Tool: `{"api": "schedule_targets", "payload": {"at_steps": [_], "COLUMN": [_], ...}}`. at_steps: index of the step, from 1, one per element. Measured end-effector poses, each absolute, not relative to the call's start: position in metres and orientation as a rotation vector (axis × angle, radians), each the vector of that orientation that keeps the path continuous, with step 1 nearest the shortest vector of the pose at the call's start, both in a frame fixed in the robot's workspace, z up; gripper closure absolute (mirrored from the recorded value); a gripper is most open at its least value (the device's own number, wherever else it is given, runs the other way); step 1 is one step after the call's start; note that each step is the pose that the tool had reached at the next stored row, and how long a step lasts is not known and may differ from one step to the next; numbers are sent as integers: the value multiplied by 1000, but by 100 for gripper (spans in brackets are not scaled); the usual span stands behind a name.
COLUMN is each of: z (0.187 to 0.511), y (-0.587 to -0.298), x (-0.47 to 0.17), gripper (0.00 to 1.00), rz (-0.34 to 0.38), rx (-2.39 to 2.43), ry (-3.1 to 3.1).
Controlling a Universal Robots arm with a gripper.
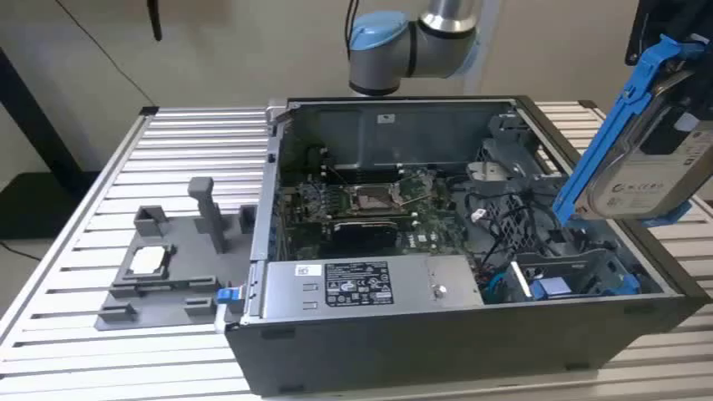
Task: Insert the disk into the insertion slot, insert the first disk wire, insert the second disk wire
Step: 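Insert the disk into the insertion slot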
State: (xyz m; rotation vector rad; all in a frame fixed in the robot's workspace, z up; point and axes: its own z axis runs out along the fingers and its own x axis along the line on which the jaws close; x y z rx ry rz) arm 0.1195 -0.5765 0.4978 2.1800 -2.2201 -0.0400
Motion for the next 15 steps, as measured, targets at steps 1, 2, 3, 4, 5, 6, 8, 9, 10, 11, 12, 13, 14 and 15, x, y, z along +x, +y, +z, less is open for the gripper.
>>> {"api": "schedule_targets", "payload": {"at_steps": [1,2,3,4,5,6,8,9,10,11,12,13,14,15], "z": [498,498,498,498,498,498,497,496,496,495,495,494,494,493], "y": [-577,-577,-577,-577,-577,-577,-576,-577,-577,-577,-577,-577,-577,-577], "x": [120,120,120,120,120,120,120,120,120,120,120,120,120,120], "gripper": [67,67,67,67,67,67,67,67,67,67,67,67,67,67], "rz": [-40,-40,-40,-40,-40,-39,-39,-41,-41,-41,-41,-42,-42,-42], "rx": [2180,2180,2180,2180,2180,2181,2183,2184,2184,2184,2184,2184,2185,2185], "ry": [-2220,-2220,-2220,-2220,-2220,-2221,-2223,-2224,-2224,-2224,-2224,-2224,-2224,-2224]}}
